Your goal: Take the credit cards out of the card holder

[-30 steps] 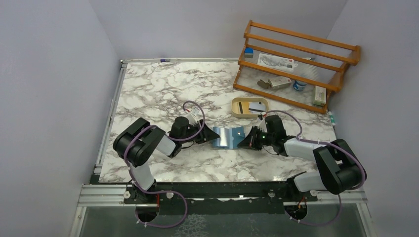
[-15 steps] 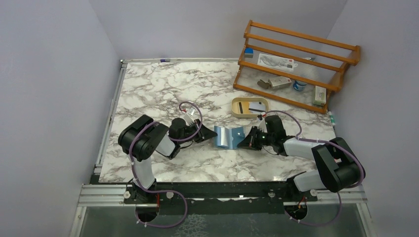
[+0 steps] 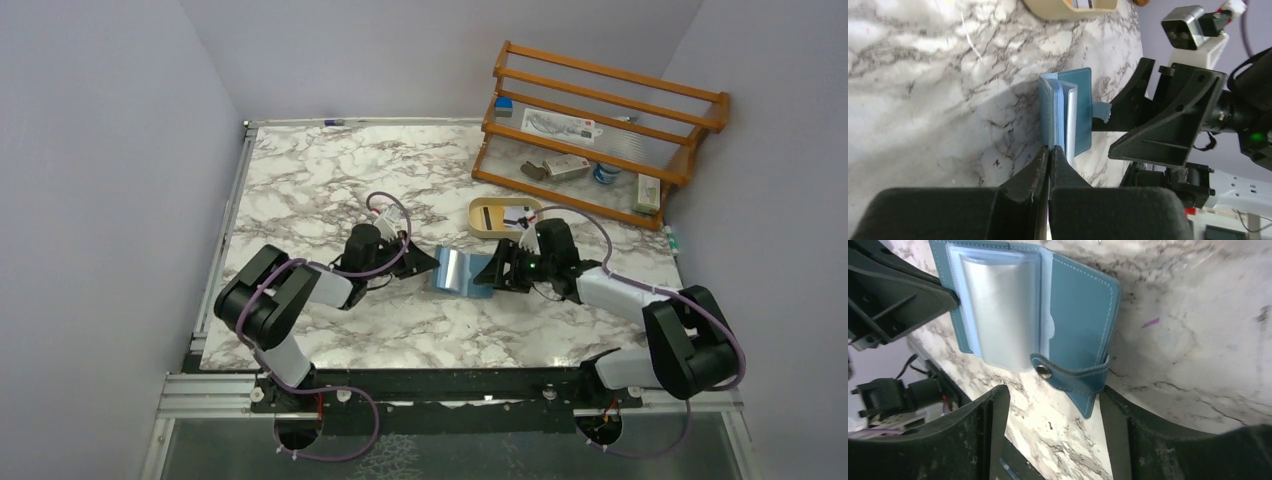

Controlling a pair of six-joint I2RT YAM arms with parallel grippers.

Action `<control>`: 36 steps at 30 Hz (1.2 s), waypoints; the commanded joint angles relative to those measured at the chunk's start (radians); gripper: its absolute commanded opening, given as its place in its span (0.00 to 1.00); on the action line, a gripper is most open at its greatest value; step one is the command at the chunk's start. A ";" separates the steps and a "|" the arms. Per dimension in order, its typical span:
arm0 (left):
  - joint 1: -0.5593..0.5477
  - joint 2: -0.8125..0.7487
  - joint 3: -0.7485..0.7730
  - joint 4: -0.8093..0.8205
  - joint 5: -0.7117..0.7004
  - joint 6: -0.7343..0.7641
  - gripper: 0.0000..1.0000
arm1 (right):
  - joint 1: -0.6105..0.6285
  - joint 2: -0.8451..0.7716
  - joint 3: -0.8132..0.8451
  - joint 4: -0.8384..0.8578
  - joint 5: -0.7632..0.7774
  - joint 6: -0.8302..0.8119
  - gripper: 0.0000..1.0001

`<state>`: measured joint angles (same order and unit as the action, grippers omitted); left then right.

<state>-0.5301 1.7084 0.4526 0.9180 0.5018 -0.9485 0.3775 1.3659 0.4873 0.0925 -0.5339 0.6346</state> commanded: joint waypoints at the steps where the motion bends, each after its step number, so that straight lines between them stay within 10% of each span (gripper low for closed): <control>1: 0.001 -0.128 0.123 -0.398 -0.111 0.195 0.00 | -0.011 -0.077 0.096 -0.197 0.119 -0.108 0.72; 15: -0.014 -0.109 0.390 -0.972 -0.344 0.372 0.00 | -0.014 -0.179 0.139 -0.263 0.203 -0.154 0.73; 36: -0.082 -0.089 0.619 -1.198 -0.351 0.376 0.00 | -0.014 -0.178 0.079 -0.209 0.169 -0.158 0.73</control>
<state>-0.5957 1.5967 1.0256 -0.2298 0.1802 -0.5819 0.3710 1.2011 0.5800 -0.1490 -0.3504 0.4953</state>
